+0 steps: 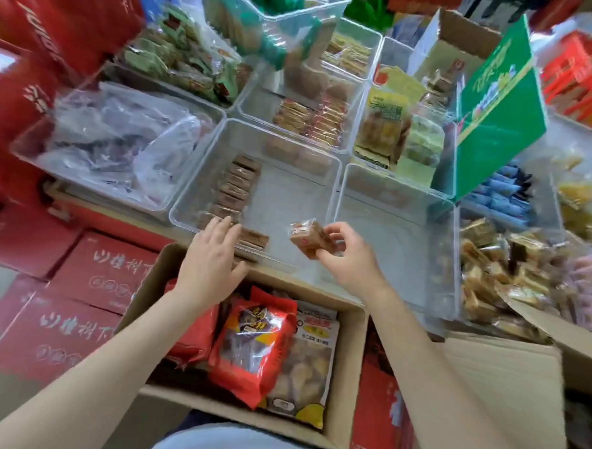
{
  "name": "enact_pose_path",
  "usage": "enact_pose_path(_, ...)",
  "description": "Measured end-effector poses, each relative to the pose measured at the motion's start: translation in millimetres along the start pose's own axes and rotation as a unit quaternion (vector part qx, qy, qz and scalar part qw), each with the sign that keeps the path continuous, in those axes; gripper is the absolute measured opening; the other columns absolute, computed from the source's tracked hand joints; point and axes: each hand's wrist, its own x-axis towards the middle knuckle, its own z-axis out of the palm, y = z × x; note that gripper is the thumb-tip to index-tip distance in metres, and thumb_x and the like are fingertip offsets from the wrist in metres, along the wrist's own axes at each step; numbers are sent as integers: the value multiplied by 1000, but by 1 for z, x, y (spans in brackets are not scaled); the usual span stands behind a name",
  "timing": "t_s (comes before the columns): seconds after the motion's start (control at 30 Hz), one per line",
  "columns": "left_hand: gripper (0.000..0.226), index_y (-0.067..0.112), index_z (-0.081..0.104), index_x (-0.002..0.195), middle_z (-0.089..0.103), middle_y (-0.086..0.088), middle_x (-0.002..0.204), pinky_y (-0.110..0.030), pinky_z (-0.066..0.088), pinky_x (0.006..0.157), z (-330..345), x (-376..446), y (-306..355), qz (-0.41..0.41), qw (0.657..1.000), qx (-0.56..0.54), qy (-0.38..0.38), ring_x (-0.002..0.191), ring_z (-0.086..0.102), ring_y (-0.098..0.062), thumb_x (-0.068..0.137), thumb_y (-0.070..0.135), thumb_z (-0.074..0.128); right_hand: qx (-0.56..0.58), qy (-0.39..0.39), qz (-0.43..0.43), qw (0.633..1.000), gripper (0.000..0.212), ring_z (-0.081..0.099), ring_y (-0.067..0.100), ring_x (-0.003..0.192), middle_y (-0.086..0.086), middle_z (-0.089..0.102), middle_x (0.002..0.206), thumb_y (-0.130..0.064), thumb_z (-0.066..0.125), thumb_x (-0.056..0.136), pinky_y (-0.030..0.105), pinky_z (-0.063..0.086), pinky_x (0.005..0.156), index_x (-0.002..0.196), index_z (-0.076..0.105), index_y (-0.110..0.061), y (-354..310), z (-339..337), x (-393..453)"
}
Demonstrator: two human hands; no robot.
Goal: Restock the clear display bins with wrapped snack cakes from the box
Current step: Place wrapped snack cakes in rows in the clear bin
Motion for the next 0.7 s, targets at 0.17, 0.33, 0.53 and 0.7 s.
enact_pose_path(0.17, 103, 11, 22, 159, 20, -12, 166, -53, 32, 118, 15, -17, -44, 39, 991, 92, -88, 154, 13, -32, 70, 20, 72, -148, 8, -5, 989, 32, 59, 24, 104, 7, 60, 116, -14, 65, 88, 34, 48, 89, 120, 62, -17, -13, 60, 76)
enact_pose_path(0.33, 108, 14, 11, 161, 5, -8, 168, -53, 30, 118, 21, -18, -48, 42, 993, 71, -87, 156, 4, -30, 71, 28, 69, -303, -45, 42, 951, 29, 60, 31, 107, 8, 63, 120, -10, 55, 91, 36, 49, 83, 118, 62, -19, -9, 111, 126)
enact_pose_path(0.53, 107, 13, 12, 162, 3, -9, 169, -52, 28, 120, 28, -19, -47, 41, 993, 70, -85, 156, 0, -29, 71, 27, 67, -350, -133, 52, 926, 27, 60, 36, 114, 15, 66, 121, -21, 49, 97, 36, 49, 88, 117, 66, -12, -16, 151, 143)
enact_pose_path(0.7, 105, 14, 10, 162, 0, -9, 168, -53, 27, 120, 26, -18, -47, 38, 993, 66, -93, 156, -2, -29, 73, 25, 65, -307, -171, 59, 934, 48, 46, 36, 133, 19, 50, 145, -27, 47, 102, 39, 40, 107, 147, 43, -11, -6, 152, 141)
